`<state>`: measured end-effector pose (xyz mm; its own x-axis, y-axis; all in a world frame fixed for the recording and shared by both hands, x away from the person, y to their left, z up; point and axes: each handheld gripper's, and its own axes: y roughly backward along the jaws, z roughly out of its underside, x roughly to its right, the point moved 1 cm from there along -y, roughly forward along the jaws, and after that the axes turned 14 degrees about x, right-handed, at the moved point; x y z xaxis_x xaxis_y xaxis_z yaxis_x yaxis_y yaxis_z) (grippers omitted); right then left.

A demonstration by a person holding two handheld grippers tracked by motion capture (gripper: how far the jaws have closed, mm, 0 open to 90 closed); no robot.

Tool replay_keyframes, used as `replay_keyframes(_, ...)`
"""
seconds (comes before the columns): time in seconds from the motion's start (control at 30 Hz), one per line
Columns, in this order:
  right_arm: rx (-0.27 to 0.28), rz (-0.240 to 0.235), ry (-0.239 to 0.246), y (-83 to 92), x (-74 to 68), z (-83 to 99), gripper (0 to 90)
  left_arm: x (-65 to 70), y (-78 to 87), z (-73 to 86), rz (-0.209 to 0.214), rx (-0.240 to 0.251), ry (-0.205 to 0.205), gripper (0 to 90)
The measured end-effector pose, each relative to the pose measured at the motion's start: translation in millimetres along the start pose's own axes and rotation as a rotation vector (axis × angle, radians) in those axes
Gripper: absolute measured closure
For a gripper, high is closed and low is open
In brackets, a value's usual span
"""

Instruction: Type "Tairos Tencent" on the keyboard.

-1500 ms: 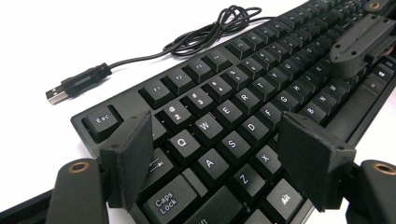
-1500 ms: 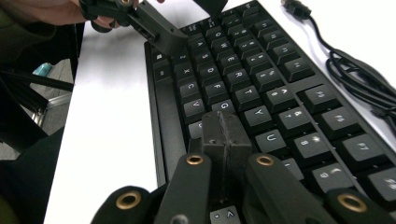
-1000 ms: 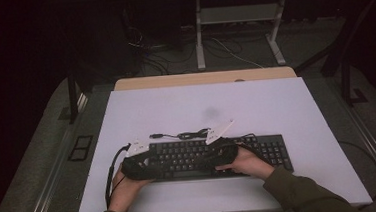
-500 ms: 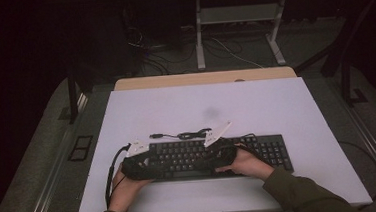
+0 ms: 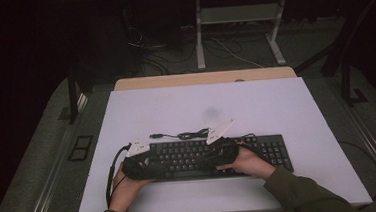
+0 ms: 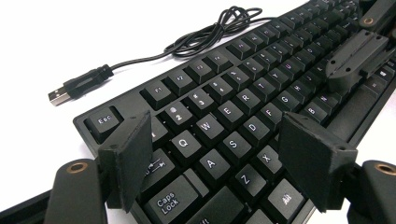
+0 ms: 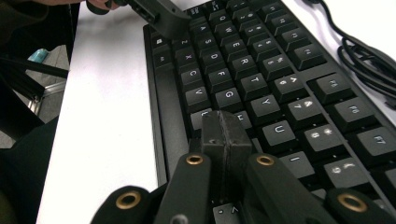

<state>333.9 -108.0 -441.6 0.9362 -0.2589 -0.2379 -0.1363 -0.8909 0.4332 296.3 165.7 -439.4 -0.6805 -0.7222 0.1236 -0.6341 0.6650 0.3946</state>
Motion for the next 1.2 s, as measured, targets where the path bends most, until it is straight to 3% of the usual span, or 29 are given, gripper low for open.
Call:
replay_keyframes(0.37, 0.029, 0.020, -0.029, 8.1, 5.6, -1.2, 67.0, 1.5, -2.7, -0.5, 0.011, 0.009, -0.002, 27.5)
replay_keyframes(0.73, 0.047, 0.079, -0.039, 16.3, 8.8, 1.1, 47.5, 4.4, -6.6, -2.0, 0.047, 0.012, -0.007, 36.5)
replay_keyframes(0.9, 0.062, 0.121, -0.048, 21.2, 10.9, 3.8, 37.8, 6.1, -8.5, -3.3, 0.074, 0.012, -0.011, 45.8)
replay_keyframes(1.2, 0.086, 0.183, -0.062, 32.3, 14.9, 7.9, 30.9, 11.2, -15.7, -5.6, 0.153, -0.009, -0.012, 69.5)
